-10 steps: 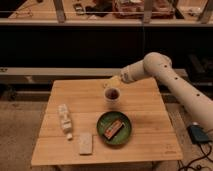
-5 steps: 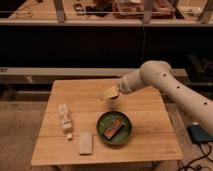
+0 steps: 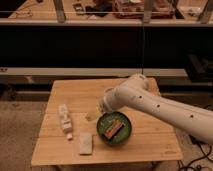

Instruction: Place the white sponge in the ceramic bowl

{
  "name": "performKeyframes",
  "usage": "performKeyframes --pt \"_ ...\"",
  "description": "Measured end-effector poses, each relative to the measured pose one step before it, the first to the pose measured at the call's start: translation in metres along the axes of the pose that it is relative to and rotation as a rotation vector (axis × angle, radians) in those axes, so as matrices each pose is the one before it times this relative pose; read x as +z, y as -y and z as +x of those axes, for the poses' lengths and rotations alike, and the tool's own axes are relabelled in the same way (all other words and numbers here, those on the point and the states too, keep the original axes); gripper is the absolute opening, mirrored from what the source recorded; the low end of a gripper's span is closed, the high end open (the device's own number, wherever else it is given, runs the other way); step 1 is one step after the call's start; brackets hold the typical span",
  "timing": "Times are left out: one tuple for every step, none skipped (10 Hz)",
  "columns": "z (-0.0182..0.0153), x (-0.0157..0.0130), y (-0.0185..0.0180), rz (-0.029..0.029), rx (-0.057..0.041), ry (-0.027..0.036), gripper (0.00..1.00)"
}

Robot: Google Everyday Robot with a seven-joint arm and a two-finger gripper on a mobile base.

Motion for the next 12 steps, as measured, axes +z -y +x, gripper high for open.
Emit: performKeyframes --pt "0.00009 0.00033 -0.0003 -0.0062 -0.01113 0.00057 0.8" --pt "-0.00095 -0.00105 -0.00127 -0.00212 0.00173 -0.00047 0.8" --pt "0.0006 0.00047 0.00061 0.00147 -0.00094 0.00015 0.8" --pt "-0.0005 0.00081 0.00061 0.00144 -0.00159 0.00567 0.8" --pt "-0.0032 0.00089 -0.0002 -0.00346 -0.00068 0.01755 0.8" --pt "-0.00471 0.00688 0.00456 -0.00511 -0.00748 0.04426 0.8" --pt "-0.0036 0.01385 0.01101 -0.01164 -0.03105 0.05865 0.8" --pt "0.00007 0.00879 0.00746 -0.01075 -0.02454 0.03036 0.8" --pt "0.00085 0.01045 0.0089 -0.00884 -0.02753 0.02854 0.8" --pt "0.00343 0.01114 0.01019 -0.00257 -0.02491 0.02424 0.8" --pt "0.00193 0.00667 0.0048 -0.00273 -0.01364 0.01296 0.8" --pt "0.00154 0.00761 0.00567 0.00412 -0.01013 0.01235 0.8"
